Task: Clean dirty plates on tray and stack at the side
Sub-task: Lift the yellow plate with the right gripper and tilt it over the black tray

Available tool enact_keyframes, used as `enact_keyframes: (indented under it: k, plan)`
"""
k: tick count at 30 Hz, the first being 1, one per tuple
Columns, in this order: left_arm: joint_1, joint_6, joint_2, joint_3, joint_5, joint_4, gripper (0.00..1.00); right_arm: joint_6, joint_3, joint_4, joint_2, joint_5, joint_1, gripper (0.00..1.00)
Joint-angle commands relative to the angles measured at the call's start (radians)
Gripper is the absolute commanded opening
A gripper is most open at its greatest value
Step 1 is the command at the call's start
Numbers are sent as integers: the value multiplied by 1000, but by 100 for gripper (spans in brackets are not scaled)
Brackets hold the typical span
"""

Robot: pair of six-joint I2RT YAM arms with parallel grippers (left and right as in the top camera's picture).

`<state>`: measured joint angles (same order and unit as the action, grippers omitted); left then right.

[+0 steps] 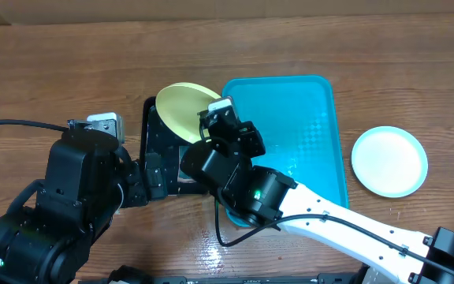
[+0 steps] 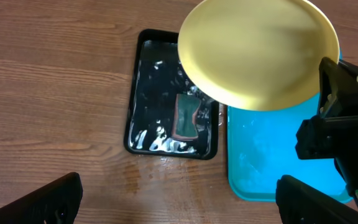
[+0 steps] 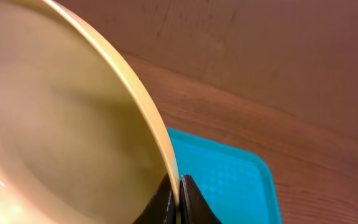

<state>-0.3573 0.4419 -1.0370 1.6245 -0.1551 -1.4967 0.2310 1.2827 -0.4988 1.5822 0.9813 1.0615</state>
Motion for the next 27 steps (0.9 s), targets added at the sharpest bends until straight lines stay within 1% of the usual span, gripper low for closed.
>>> enact_keyframes:
  k: [1,6,27]
  plan:
    - [5,-1,-2,14,-16,2,100,-55,21,29,2,55,16,4]
    - [5,-1,-2,14,-16,2,100,-77,21,55,2,101,32,4]
    - [5,-1,-2,14,-16,2,100,-79,21,56,2,103,50,4]
